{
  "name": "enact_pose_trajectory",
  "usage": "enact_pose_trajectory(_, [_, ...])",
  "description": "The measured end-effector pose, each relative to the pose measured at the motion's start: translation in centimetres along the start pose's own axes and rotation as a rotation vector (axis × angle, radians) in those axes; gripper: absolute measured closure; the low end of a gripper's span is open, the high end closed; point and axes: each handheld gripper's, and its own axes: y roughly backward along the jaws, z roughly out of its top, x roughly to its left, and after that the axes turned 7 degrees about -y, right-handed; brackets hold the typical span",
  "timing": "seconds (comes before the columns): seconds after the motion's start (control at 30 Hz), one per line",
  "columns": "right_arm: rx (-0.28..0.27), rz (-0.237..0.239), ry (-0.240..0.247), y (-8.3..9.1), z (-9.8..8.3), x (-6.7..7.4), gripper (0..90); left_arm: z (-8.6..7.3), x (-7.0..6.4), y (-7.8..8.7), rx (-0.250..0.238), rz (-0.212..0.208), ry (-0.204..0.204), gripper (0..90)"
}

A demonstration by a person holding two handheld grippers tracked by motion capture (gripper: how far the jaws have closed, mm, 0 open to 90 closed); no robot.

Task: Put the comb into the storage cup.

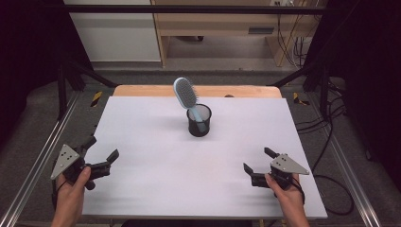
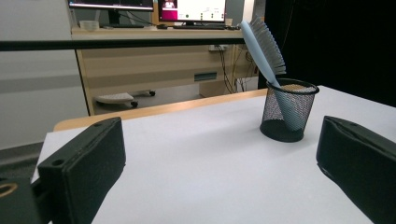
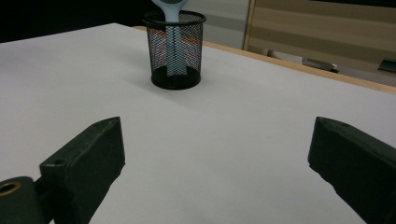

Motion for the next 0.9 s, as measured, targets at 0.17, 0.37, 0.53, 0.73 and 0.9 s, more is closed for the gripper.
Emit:
enact_pose_trajectory(0.17, [0.001, 0.003, 0.003, 0.0, 0.0, 0.0, 4.1, -0.9, 0.0, -0.4, 0.009, 0.009, 0.024, 1.6])
enact_pose_trajectory(0.37, [0.002, 0.008, 0.007, 0.0, -0.1, 0.0, 4.1, -1.7, 0.0, -0.4, 0.011, 0.011, 0.048, 1.6])
enact_pose_trajectory(0.53, [-0.001, 0.009, 0.009, 0.0, -0.1, 0.1, 4.1, -1.9, -0.2, -0.4, 0.011, 0.004, 0.051, 1.6])
enact_pose_trajectory(0.73, [-0.001, 0.012, 0.017, 0.0, -0.1, 0.1, 4.1, -2.2, -0.7, -0.5, 0.015, -0.020, 0.055, 1.7])
enact_pose_trajectory(0.9, [0.006, 0.025, 0.020, -0.1, -0.1, 0.3, 4.1, -2.4, -1.4, -0.7, 0.021, -0.044, 0.055, 2.0])
